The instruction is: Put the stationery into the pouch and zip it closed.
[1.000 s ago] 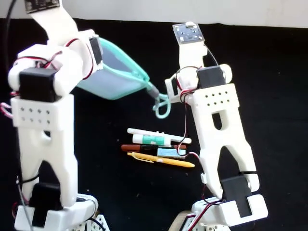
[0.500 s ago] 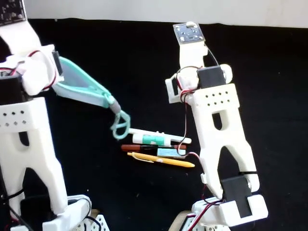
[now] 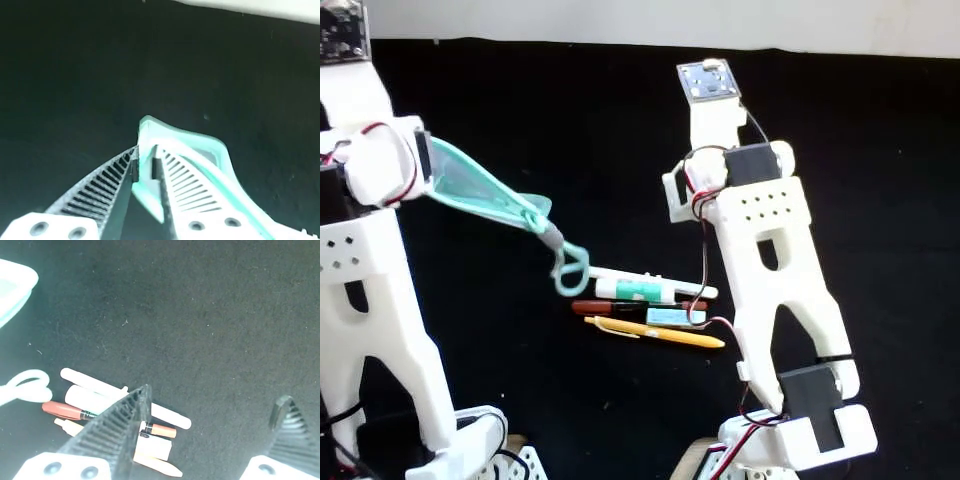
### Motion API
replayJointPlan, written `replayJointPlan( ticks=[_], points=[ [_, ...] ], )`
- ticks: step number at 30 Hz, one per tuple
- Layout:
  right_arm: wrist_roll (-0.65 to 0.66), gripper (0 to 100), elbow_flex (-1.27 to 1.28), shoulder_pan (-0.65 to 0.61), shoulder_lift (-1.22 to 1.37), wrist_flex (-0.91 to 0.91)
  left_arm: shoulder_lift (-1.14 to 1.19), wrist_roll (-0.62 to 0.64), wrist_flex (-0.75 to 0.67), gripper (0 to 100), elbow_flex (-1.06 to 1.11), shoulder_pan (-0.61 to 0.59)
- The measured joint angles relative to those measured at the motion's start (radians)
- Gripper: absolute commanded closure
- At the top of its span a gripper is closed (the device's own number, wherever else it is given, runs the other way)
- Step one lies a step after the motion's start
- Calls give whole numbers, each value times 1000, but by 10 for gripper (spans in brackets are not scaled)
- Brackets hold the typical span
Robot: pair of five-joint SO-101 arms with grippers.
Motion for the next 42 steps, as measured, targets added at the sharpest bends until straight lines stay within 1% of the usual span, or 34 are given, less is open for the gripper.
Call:
replayJointPlan(
  ticks=[2, 6, 9, 13, 14, 19, 23, 27, 32, 36, 39, 42],
  points=[
    [0, 631, 0, 0, 0, 0, 3, 0, 6, 884, 3, 2],
    [0, 631, 0, 0, 0, 0, 46, -38, 29, 888, 48, 12],
    [0, 631, 0, 0, 0, 0, 132, -49, 32, 931, 52, 15],
    [0, 631, 0, 3, 0, 0, 176, -64, 23, 993, 48, 23],
    [0, 631, 0, 2, 0, 0, 176, -72, 23, 995, 48, 23],
    [0, 631, 0, 5, 0, 0, 175, -80, 29, 993, -32, 23],
    [0, 631, 0, 0, 0, 0, 137, -74, 107, 993, -138, 40],
    [0, 631, 0, 3, 0, 0, 121, -11, 224, 993, -250, 75],
    [0, 631, 0, 3, 0, 0, 114, 83, 253, 994, -256, 69],
    [0, 631, 8, 2, -31, 0, 114, 212, 255, 994, -249, 38],
    [0, 631, 21, 3, -84, 0, 114, 331, 255, 994, -259, 5],
    [0, 631, 61, 0, -138, 0, 114, 442, 255, 994, -265, -5]
  ],
)
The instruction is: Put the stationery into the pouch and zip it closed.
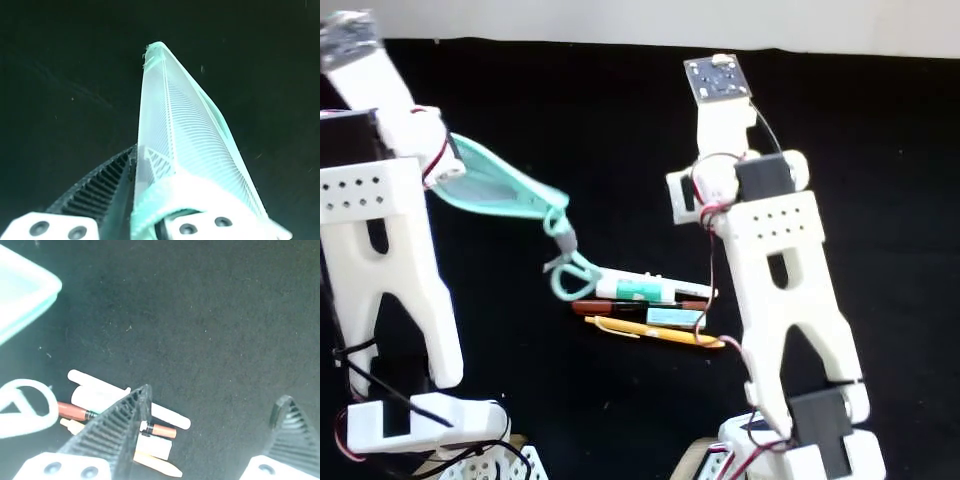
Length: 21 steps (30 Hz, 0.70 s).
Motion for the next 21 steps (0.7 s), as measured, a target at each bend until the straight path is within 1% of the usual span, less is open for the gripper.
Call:
replayJointPlan(
  ticks=[3, 6, 8, 12, 21],
  points=[
    [0, 631, 28, 3, -31, 0, 0, 57, 0, 994, 0, 0],
    [0, 631, 31, 0, -43, 0, 0, 60, 0, 992, 0, 0],
    [0, 631, 31, 0, -43, 0, 0, 2, 0, 969, 0, 0],
    [0, 631, 31, 2, -43, 0, 0, -172, 0, 912, 0, 0],
    [0, 631, 31, 0, -43, -3, 0, -367, 0, 905, -9, 0]
  ],
)
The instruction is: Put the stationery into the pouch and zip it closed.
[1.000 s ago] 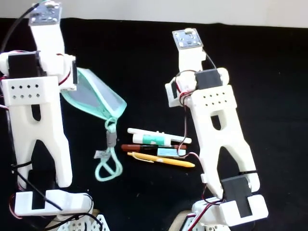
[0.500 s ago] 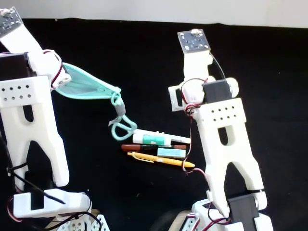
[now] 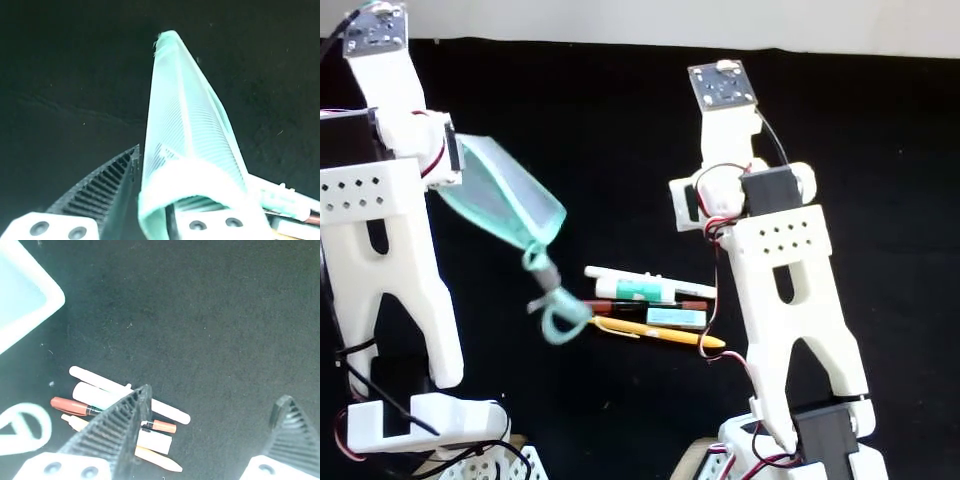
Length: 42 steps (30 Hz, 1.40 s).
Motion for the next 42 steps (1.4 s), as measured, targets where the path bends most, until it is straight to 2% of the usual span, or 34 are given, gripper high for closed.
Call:
replayJointPlan(
  ticks=[12, 17, 21, 24, 30, 36, 42],
  points=[
    [0, 631, 0, 2, 0, -2, -2, -281, -60, 905, -63, 2],
    [0, 631, 3, 0, 0, -12, -2, -402, -60, 905, -117, 40],
    [0, 631, 3, 2, 0, -14, -2, -433, -60, 913, -120, 78],
    [0, 631, 3, 0, 0, -14, -2, -437, -60, 998, -120, 91],
    [0, 631, 3, 0, 0, -15, -2, -437, -60, 994, -120, 97],
    [0, 631, 3, 0, 0, -15, -2, -249, -37, 994, -195, 94],
    [0, 631, 3, 0, 0, -15, -2, 97, -8, 994, -213, 86]
  ],
)
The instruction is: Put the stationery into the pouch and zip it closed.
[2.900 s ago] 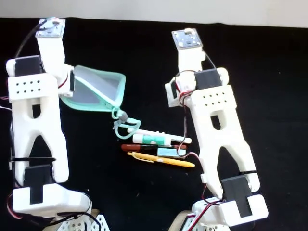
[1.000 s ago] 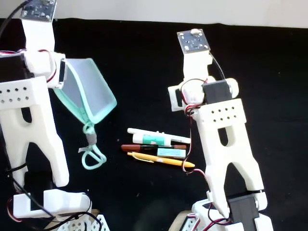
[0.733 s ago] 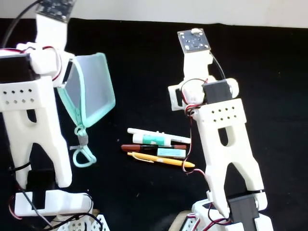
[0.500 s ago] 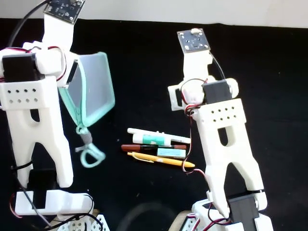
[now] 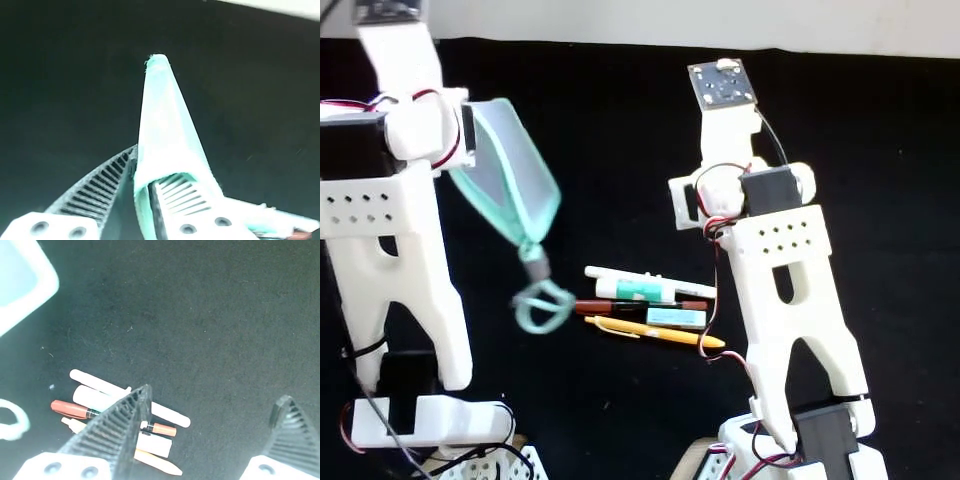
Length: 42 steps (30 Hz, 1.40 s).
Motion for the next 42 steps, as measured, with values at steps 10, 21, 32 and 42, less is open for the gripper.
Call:
replayJointPlan(
  ticks=[10, 21, 32, 42],
  points=[
    [0, 631, 0, 0, 0, 0, 0, 374, 3, 994, 0, -233],
    [0, 631, 3, -57, 0, 0, 230, 399, -2, 994, 69, -393],
    [109, 631, 161, -203, -8, -2, 279, 416, -6, 994, 34, -281],
    [275, 631, 336, -261, -57, -12, 275, 414, -80, 994, -23, -11]
  ],
)
